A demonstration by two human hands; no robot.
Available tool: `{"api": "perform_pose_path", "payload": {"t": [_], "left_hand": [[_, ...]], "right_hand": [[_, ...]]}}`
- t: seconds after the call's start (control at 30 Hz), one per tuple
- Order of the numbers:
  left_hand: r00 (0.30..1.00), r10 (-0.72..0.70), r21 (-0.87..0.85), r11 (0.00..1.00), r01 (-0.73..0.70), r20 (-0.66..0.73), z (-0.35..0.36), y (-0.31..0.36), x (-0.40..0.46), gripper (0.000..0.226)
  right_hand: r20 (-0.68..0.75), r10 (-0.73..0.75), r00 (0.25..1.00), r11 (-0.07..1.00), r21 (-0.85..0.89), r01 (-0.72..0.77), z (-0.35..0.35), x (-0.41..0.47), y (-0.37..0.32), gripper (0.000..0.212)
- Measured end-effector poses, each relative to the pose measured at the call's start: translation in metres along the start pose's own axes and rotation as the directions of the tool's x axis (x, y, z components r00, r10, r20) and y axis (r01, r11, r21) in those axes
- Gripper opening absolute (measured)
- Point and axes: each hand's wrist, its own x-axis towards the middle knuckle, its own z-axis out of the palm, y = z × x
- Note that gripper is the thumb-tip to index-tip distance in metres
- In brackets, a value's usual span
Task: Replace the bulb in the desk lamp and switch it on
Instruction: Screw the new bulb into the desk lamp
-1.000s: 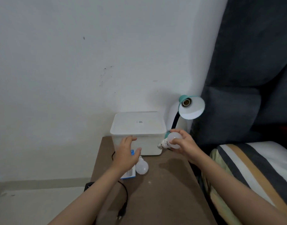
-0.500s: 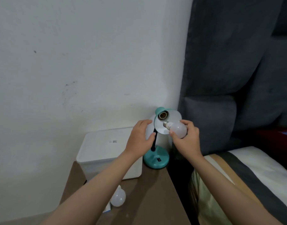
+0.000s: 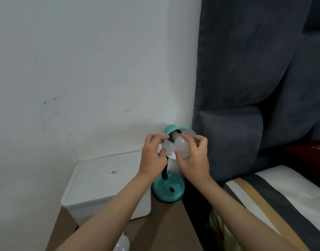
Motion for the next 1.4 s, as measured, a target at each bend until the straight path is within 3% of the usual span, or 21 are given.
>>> {"api": "perform_pose_path", "payload": {"t": [0.17, 0.3, 0.4, 0.67, 0.8, 0.97, 1.17, 1.33, 1.4], "left_hand": [[1.000, 0.004, -0.022, 1.000, -0.005, -0.027, 0.003, -0.002, 0.003, 0.042], [1.000, 0.001, -0.036, 0.999, -0.002, -0.031, 0.006, -0.004, 0.005, 0.042], [0.999, 0.007, -0.027, 1.000, -0.008, -0.046, 0.008, -0.004, 0.006, 0.042], [0.998, 0.030, -0.004, 1.000, -0.030, -0.058, 0.014, -0.003, 0.007, 0.042], [0.999, 0.031, -0.005, 1.000, -0.031, -0.044, 0.013, -0.002, 0.007, 0.042], [0.999, 0.031, -0.010, 0.999, -0.031, -0.024, 0.012, -0.002, 0.006, 0.041], [0.999, 0.029, -0.001, 1.000, -0.029, -0.021, 0.010, -0.002, 0.006, 0.041], [0.999, 0.037, -0.001, 0.999, -0.037, -0.007, 0.011, -0.001, 0.006, 0.041], [0.999, 0.038, 0.003, 0.999, -0.038, -0.008, 0.012, -0.001, 0.005, 0.041]], "right_hand": [[-0.009, -0.005, 1.000, 1.000, 0.001, 0.005, 0.007, 0.000, 0.002, 0.056], [-0.060, -0.009, 0.998, 0.999, 0.036, 0.011, 0.006, 0.000, 0.004, 0.043], [0.001, -0.028, 1.000, 0.998, 0.058, 0.028, 0.007, 0.000, 0.011, 0.046], [-0.004, -0.037, 0.999, 0.991, -0.126, 0.036, 0.009, 0.001, 0.014, 0.045], [0.008, -0.052, 0.999, 0.997, -0.053, 0.052, 0.008, -0.006, 0.015, 0.052], [-0.045, 0.064, 0.997, 0.998, 0.006, -0.064, 0.004, -0.002, 0.015, 0.053], [-0.024, -0.046, 0.999, 0.997, 0.056, 0.048, 0.007, -0.007, 0.011, 0.046], [-0.117, 0.112, 0.987, 0.992, 0.074, -0.104, 0.008, -0.003, 0.011, 0.043], [-0.132, 0.095, 0.987, 0.991, 0.105, -0.081, 0.010, -0.005, 0.010, 0.047]]}}
